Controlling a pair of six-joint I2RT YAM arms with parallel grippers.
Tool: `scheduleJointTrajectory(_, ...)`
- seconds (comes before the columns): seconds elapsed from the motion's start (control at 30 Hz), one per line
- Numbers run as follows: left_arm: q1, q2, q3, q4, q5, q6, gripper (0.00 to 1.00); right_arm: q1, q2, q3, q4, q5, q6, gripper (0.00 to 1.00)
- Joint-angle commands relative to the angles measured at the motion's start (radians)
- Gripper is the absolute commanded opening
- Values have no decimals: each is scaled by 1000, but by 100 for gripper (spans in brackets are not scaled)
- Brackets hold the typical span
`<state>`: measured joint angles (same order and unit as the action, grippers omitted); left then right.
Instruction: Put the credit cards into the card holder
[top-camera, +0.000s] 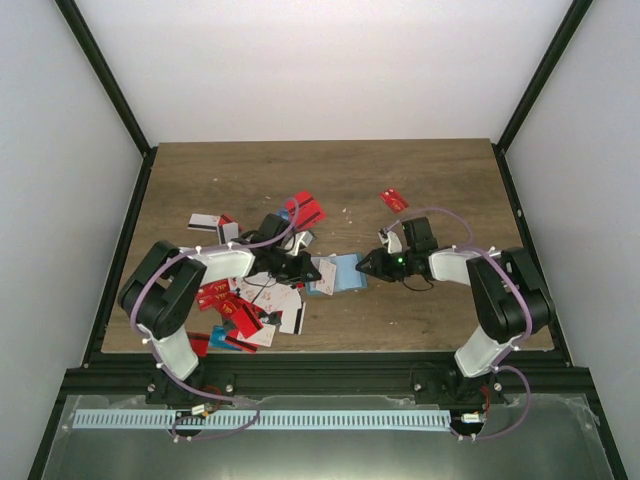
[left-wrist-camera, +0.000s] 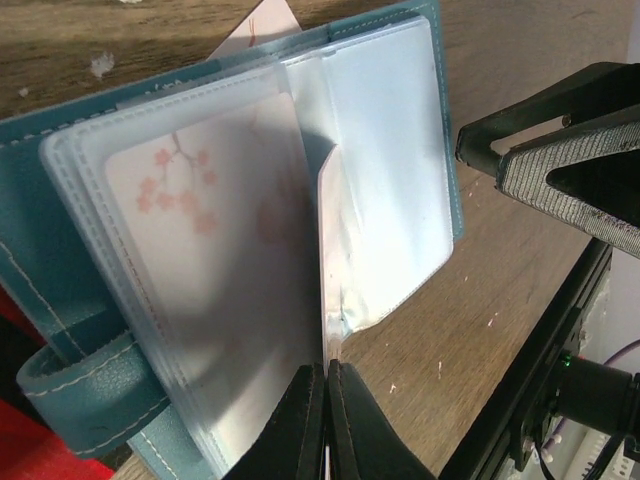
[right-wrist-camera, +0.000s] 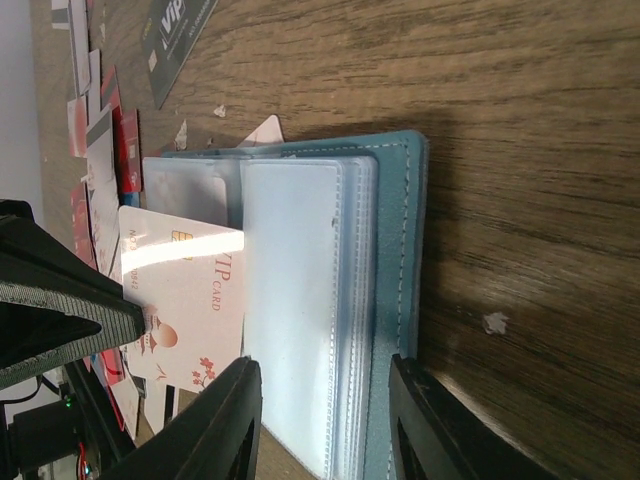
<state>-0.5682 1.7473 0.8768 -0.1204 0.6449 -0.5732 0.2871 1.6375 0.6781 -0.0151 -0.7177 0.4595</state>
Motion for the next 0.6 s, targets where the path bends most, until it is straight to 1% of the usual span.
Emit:
scheduleJointTrajectory(0.0,4,27,27,-22,12,13,4,4,15,30,7,-10,-21,37)
scheduleJointTrajectory(0.57,4,90,76,14,19,-5,4,23,67,21,29,-55,-20,32)
